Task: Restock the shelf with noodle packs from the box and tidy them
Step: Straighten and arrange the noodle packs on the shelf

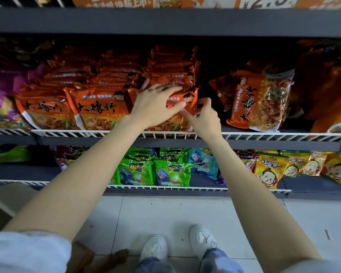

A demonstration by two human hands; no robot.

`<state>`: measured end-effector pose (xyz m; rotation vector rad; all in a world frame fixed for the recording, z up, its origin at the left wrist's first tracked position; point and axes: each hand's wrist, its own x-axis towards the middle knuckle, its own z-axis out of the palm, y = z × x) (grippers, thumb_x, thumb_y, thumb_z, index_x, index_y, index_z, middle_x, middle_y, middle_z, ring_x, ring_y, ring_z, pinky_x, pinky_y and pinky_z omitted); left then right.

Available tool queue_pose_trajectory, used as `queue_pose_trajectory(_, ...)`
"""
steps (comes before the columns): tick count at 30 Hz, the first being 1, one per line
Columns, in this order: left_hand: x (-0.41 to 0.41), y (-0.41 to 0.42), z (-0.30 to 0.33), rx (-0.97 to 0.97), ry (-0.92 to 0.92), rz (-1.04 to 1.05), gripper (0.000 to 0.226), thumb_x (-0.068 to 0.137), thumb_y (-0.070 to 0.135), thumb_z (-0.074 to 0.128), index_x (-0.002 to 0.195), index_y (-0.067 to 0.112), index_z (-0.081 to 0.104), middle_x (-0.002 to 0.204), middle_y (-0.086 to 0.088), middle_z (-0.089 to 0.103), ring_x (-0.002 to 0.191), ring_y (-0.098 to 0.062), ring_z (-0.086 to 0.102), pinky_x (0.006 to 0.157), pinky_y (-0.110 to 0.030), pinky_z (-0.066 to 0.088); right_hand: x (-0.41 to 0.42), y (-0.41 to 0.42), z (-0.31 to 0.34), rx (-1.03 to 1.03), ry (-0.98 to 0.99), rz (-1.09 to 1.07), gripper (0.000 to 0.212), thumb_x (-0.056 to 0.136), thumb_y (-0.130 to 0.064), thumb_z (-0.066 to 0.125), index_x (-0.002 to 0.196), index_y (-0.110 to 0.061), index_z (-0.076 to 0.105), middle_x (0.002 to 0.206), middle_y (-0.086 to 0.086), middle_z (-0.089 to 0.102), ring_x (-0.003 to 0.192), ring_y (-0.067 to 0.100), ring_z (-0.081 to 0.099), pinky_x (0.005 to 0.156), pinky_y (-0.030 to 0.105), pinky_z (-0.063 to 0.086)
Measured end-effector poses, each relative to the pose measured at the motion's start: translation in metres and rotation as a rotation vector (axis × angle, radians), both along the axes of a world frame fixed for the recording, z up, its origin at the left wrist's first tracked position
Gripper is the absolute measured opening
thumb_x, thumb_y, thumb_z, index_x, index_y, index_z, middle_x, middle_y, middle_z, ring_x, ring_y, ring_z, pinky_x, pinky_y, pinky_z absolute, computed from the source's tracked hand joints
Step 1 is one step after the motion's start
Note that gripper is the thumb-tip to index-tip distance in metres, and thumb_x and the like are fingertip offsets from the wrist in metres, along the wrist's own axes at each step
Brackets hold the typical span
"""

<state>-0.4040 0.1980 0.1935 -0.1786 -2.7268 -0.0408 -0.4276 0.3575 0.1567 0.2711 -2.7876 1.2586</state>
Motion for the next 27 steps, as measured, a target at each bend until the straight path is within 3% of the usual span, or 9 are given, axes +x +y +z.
queue_pose_trajectory(3, 0.0, -0.007, -0.009, 0.005, 0.091, -0.061, 0.052, 0.096, 0.05, 0.032, 0.14, 0.024, 0.043, 0.141, -0.002, 0.049, 0.13, -0.023, 0.045, 0.112, -0.043, 0.027, -0.005, 0.005, 0.001, 0.002, -0.005, -0.015, 0.09, 0.077, -0.062, 0.065, 0.141, -0.01, 0.029, 0.13, 0.014, 0.054, 0.109, 0.031, 0.058, 0.086, 0.043, 0.051)
queue_pose_trajectory(8, 0.016, -0.011, -0.025, -0.049, 0.353, -0.03, 0.047, 0.099, 0.041, 0.036, 0.135, 0.014, 0.049, 0.142, -0.004, 0.048, 0.134, -0.021, 0.04, 0.115, -0.049, 0.012, 0.003, 0.001, -0.004, -0.122, 0.114, 0.106, 0.071, 0.086, -0.04, 0.065, 0.142, -0.014, 0.031, 0.132, 0.01, 0.05, 0.108, 0.029, 0.057, 0.092, 0.044, 0.048)
queue_pose_trajectory(12, 0.015, -0.01, -0.035, -0.079, 0.218, 0.048, 0.054, 0.101, 0.043, 0.026, 0.146, 0.013, 0.032, 0.152, -0.005, 0.031, 0.143, -0.02, 0.023, 0.116, -0.048, 0.004, 0.005, -0.01, -0.004, -0.222, 0.038, 0.168, 0.059, 0.09, -0.037, 0.058, 0.142, -0.021, 0.035, 0.124, 0.002, 0.058, 0.108, 0.02, 0.058, 0.094, 0.041, 0.048)
queue_pose_trajectory(16, 0.001, -0.021, -0.032, -0.084, 0.126, 0.067, 0.059, 0.099, 0.047, 0.021, 0.149, 0.016, 0.024, 0.154, -0.003, 0.028, 0.144, -0.019, 0.02, 0.117, -0.048, 0.001, 0.001, -0.018, -0.002, -0.23, 0.024, 0.155, 0.054, 0.092, -0.045, 0.049, 0.14, -0.022, 0.039, 0.121, 0.001, 0.06, 0.108, 0.019, 0.059, 0.094, 0.042, 0.049)
queue_pose_trajectory(20, 0.002, -0.018, -0.031, -0.09, 0.119, 0.075, 0.058, 0.098, 0.047, 0.022, 0.149, 0.018, 0.023, 0.154, -0.002, 0.028, 0.143, -0.018, 0.02, 0.116, -0.049, -0.002, -0.001, -0.012, -0.005, -0.201, 0.068, 0.136, 0.056, 0.094, -0.039, 0.052, 0.143, -0.019, 0.035, 0.13, 0.004, 0.053, 0.115, 0.021, 0.054, 0.096, 0.04, 0.046)
queue_pose_trajectory(24, 0.009, -0.007, -0.028, -0.109, 0.176, 0.118, 0.057, 0.098, 0.045, 0.031, 0.147, 0.017, 0.03, 0.152, -0.004, 0.032, 0.143, -0.019, 0.023, 0.114, -0.055, 0.0, 0.004, -0.005, -0.004, -0.195, 0.134, 0.107, 0.069, 0.093, -0.032, 0.056, 0.15, -0.016, 0.02, 0.144, 0.007, 0.042, 0.13, 0.023, 0.042, 0.101, 0.034, 0.037)
queue_pose_trajectory(27, 0.014, -0.001, -0.026, -0.083, 0.249, 0.154, 0.059, 0.095, 0.045, 0.037, 0.146, 0.017, 0.031, 0.153, -0.006, 0.03, 0.143, -0.022, 0.023, 0.114, -0.057, 0.004, 0.008, -0.004, -0.003, -0.187, 0.222, 0.11, 0.077, 0.092, -0.032, 0.058, 0.152, -0.016, 0.011, 0.151, 0.009, 0.032, 0.136, 0.028, 0.035, 0.107, 0.043, 0.037)
